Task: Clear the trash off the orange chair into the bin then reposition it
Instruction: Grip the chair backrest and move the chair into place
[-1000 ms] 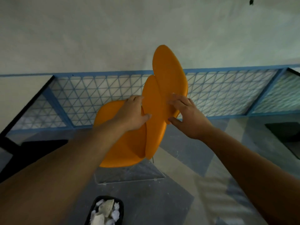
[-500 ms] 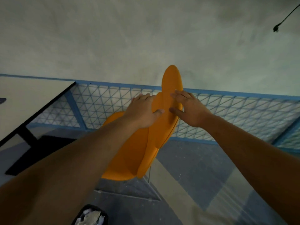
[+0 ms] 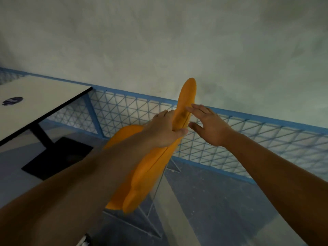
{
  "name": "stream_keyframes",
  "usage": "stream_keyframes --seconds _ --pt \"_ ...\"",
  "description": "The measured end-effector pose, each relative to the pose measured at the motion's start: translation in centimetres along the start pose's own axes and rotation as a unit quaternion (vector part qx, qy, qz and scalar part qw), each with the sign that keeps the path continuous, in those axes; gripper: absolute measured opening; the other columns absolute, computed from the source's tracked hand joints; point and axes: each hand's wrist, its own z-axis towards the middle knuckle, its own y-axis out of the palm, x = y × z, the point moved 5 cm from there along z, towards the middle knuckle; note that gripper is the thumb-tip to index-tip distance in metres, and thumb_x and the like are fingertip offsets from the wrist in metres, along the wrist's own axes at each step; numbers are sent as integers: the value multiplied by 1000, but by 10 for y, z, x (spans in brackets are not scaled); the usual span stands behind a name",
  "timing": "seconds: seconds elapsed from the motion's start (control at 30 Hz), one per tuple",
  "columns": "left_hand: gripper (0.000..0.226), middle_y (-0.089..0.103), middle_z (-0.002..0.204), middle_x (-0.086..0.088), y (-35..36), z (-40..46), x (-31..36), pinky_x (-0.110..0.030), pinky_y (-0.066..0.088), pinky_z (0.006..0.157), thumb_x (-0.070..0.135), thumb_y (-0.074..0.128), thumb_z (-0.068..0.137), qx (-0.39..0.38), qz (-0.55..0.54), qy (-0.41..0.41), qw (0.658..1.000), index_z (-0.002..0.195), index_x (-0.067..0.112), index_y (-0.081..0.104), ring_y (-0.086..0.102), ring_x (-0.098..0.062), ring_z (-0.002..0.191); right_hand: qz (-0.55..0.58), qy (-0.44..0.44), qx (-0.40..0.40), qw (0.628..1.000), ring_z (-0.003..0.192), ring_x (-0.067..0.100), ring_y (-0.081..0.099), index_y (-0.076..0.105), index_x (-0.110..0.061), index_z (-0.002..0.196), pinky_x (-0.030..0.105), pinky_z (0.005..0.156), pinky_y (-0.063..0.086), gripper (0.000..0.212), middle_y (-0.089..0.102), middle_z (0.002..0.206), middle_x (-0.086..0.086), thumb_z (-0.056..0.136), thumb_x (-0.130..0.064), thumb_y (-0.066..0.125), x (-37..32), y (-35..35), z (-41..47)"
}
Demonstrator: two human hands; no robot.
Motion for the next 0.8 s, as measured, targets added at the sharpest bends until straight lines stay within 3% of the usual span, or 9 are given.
stream_keyframes --seconds 0.3,0.47,0.6,0.73,0.8 --pt "98 24 156 -7 22 73 33 -46 31 111 60 65 78 -8 12 -57 998 151 20 13 26 -28 141 31 -52 -56 997 146 24 16 24 -32 149 50 117 21 55 20 159 1 99 -41 43 85 -8 49" --pt "108 16 159 -5 19 111 17 -49 31 112 64 68 71 -20 8 -90 996 152 24 8 22 -27 144 32 -106 -55 992 145 22 18 27 -29 149 43 117 20 53 22 158 0 99 -41 41 90 -6 100" --pt "112 13 160 -4 22 128 5 -47 28 113 67 68 69 -44 10 -113 993 152 27 5 18 -27 145 23 -136 -76 987 148 20 11 25 -32 149 45 119 14 53 17 160 -3 99 -44 39 92 8 131" --pt "118 8 161 -1 31 137 0 -43 22 114 69 69 67 -106 40 -125 986 153 25 0 11 -26 147 -10 -184 -116 976 149 19 4 26 -32 148 46 120 6 59 15 161 -4 95 -57 31 95 21 156" --pt "116 13 160 0 33 144 -3 -42 27 112 68 69 67 -116 43 -132 983 152 28 2 17 -25 145 -4 -201 -132 971 149 16 1 26 -34 148 49 120 3 62 14 161 -6 92 -62 28 97 25 169"
